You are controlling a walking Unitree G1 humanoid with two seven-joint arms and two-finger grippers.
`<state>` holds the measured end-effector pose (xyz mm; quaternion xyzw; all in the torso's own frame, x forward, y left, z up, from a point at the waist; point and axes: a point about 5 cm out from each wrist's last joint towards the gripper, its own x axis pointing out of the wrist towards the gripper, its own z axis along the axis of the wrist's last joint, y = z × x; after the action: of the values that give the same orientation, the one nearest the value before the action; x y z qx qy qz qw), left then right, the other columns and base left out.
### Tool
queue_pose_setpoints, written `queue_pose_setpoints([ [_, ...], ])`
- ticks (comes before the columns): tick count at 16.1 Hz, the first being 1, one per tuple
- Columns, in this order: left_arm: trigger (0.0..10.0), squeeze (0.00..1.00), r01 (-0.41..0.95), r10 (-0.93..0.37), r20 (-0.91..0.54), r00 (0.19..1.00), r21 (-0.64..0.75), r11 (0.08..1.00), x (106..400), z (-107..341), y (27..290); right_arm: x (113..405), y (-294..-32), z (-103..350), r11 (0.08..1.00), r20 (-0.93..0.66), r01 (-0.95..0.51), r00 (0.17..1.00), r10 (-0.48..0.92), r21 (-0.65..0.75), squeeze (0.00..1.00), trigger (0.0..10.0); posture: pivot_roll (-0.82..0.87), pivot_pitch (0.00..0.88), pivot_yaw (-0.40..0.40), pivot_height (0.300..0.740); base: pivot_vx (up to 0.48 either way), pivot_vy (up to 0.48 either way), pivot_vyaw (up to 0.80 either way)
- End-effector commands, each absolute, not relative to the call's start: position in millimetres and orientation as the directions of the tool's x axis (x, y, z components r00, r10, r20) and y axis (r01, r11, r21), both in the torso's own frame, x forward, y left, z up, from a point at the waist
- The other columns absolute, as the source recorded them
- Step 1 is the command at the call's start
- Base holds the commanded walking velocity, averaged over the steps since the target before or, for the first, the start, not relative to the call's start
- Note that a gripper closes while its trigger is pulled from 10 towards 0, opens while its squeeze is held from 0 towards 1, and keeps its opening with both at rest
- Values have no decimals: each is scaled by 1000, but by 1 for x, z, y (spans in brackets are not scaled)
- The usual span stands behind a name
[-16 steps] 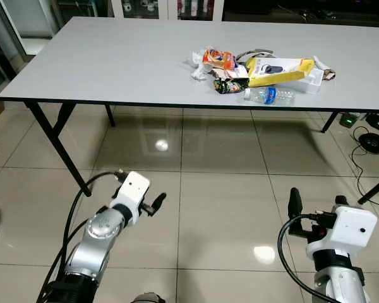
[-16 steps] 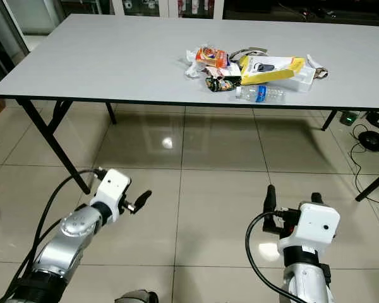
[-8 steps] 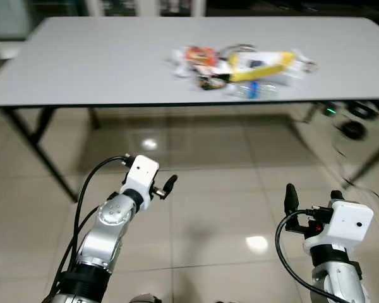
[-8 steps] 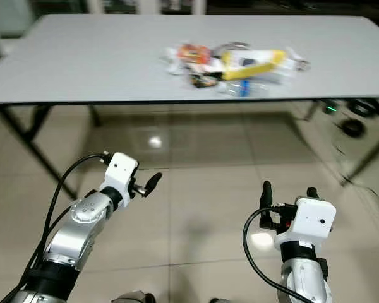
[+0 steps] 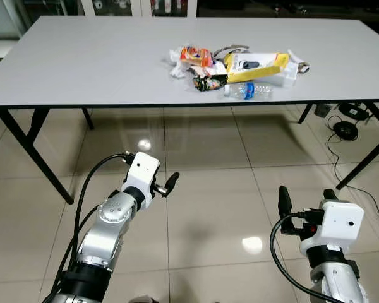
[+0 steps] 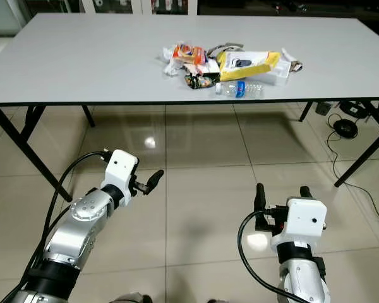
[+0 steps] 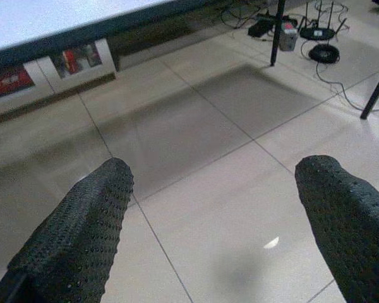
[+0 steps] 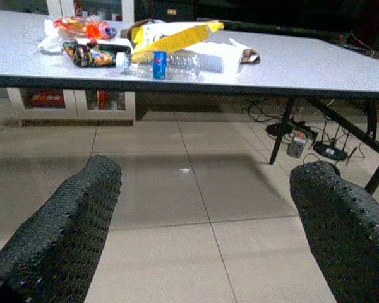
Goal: Picking trash to rubbish bin
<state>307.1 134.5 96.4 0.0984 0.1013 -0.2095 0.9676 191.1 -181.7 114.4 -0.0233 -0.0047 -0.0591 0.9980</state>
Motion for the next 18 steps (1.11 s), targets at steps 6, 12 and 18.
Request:
queue_pose_setpoints([
  [6, 10000, 0, 427, -398, -185, 898, 158, 890, 315, 115, 132, 195, -182, 117, 990, 26, 116, 993, -114, -78, 0, 10000, 150, 93, -13, 740, 461, 0, 0],
  [12, 10000, 0, 425, -393, -198, 898, 158, 891, 315, 114, 132, 195, -183, 118, 989, 30, 112, 993, -110, -97, 0, 10000, 150, 97, -13, 740, 461, 0, 0],
  [18, 10000, 0, 422, -387, -213, 897, 152, 894, 314, 110, 132, 196, -182, 119, 989, 34, 98, 995, -95, -112, 0, 10000, 144, 102, -17, 740, 461, 0, 0],
])
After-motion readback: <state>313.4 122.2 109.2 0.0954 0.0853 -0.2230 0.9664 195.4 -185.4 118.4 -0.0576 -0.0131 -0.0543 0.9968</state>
